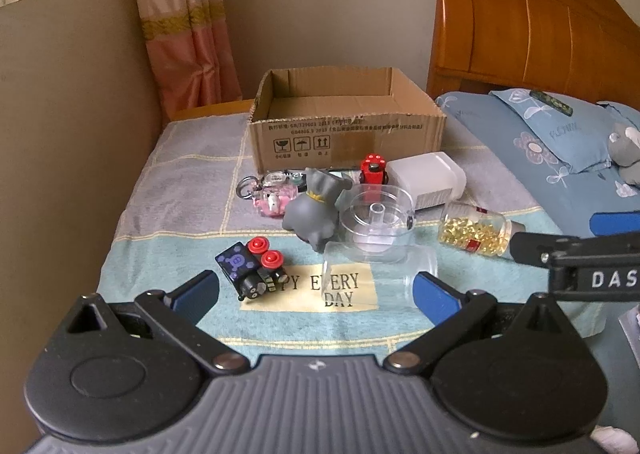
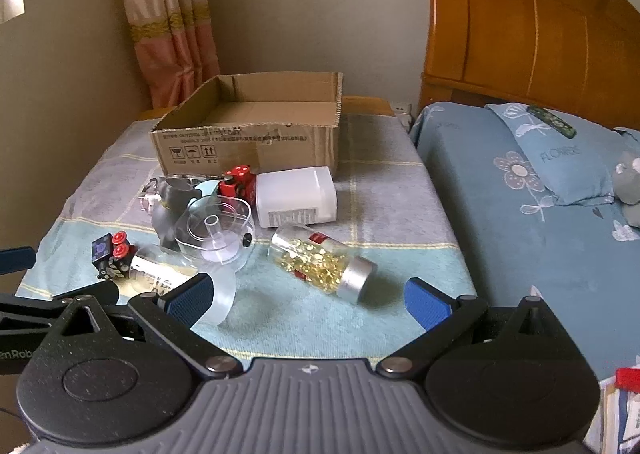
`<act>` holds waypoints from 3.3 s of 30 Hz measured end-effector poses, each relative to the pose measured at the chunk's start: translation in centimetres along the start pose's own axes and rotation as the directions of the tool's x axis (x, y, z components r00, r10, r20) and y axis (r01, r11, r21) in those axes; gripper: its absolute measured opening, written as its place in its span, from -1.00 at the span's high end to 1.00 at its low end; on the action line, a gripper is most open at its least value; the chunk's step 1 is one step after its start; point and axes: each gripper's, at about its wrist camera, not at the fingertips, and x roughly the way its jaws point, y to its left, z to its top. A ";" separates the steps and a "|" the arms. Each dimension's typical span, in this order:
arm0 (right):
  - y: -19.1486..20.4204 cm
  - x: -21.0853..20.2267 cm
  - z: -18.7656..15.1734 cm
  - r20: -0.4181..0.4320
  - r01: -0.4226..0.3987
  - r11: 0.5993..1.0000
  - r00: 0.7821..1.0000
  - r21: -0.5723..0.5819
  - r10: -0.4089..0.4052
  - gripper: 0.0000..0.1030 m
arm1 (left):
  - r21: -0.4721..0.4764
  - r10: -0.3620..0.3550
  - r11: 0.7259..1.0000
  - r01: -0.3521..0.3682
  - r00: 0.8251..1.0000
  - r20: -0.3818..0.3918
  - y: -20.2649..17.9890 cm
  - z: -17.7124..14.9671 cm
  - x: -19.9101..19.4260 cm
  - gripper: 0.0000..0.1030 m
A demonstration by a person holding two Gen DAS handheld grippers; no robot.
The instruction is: Organize rigid objects
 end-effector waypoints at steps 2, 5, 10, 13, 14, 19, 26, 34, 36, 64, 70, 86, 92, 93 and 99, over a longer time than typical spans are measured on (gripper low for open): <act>-0.2 0.2 0.2 0.003 -0.002 1.000 1.000 0.001 0.002 -1.00 | 0.001 0.000 1.000 0.000 1.000 -0.002 0.4 0.1 0.3 -0.99; -0.8 0.9 0.4 -0.008 0.004 1.000 1.000 0.017 -0.003 -1.00 | 0.003 -0.002 1.000 0.002 1.000 -0.010 1.0 0.2 0.9 -0.99; -2.1 2.6 0.6 -0.058 0.021 0.999 0.998 0.049 -0.018 -1.00 | -0.018 -0.011 1.000 0.010 0.999 -0.048 2.6 -0.1 2.3 -0.98; -2.8 3.9 0.5 -0.100 0.026 0.997 0.995 0.068 -0.019 -1.00 | -0.018 -0.012 1.000 0.011 0.997 -0.078 3.3 -0.5 3.3 -0.99; -3.0 4.3 0.4 -0.113 0.026 0.997 0.993 0.074 -0.017 -1.00 | -0.014 -0.016 1.000 0.014 0.996 -0.089 3.5 -0.6 3.7 -0.98; -3.4 6.4 0.1 -0.181 0.022 0.996 0.984 0.091 -0.005 -1.00 | 0.014 -0.034 0.999 0.037 0.989 -0.143 4.5 -1.4 5.8 -0.98; -3.9 9.1 -0.3 -0.273 0.092 0.992 0.960 0.089 -0.064 -1.00 | 0.033 -0.048 0.998 0.056 0.977 -0.210 5.5 -2.3 8.2 -0.99; -5.9 10.9 0.0 -0.317 0.198 0.976 0.935 0.089 -0.160 -1.00 | 0.048 -0.080 0.995 0.092 0.972 -0.221 6.0 -2.4 9.7 -0.99; -6.4 11.3 0.2 -0.316 0.209 0.973 0.934 0.093 -0.170 -1.00 | 0.060 -0.089 0.993 0.105 0.972 -0.219 6.1 -2.2 9.9 -0.99; -1.7 12.1 -0.7 -0.201 -0.086 0.987 0.978 -0.135 0.058 -1.00 | 0.238 -0.244 0.927 0.291 0.947 -0.208 7.8 -1.4 11.3 -0.99; -1.4 11.9 -1.0 -0.150 -0.084 0.988 0.987 -0.133 0.063 -1.00 | 0.286 -0.283 0.895 0.342 0.932 -0.228 8.2 -0.8 12.0 -0.99; -1.1 13.7 0.6 -0.146 -0.065 0.991 0.988 -0.120 0.047 -1.00 | 0.389 -0.371 0.805 0.448 0.892 -0.259 9.0 1.0 14.0 -0.97; -1.1 13.6 0.4 -0.132 -0.063 0.991 0.990 -0.121 0.047 -1.00 | 0.419 -0.391 0.772 0.478 0.877 -0.279 8.8 1.6 13.9 -0.60; -1.1 13.6 0.4 -0.132 -0.063 0.991 0.990 -0.121 0.047 -1.00 | 0.426 -0.393 0.766 0.481 0.875 -0.283 8.7 1.7 13.8 -0.56; -1.1 13.7 0.4 -0.134 -0.062 0.991 0.990 -0.121 0.045 -1.00 | 0.443 -0.403 0.743 0.502 0.864 -0.302 8.6 2.0 13.4 -0.23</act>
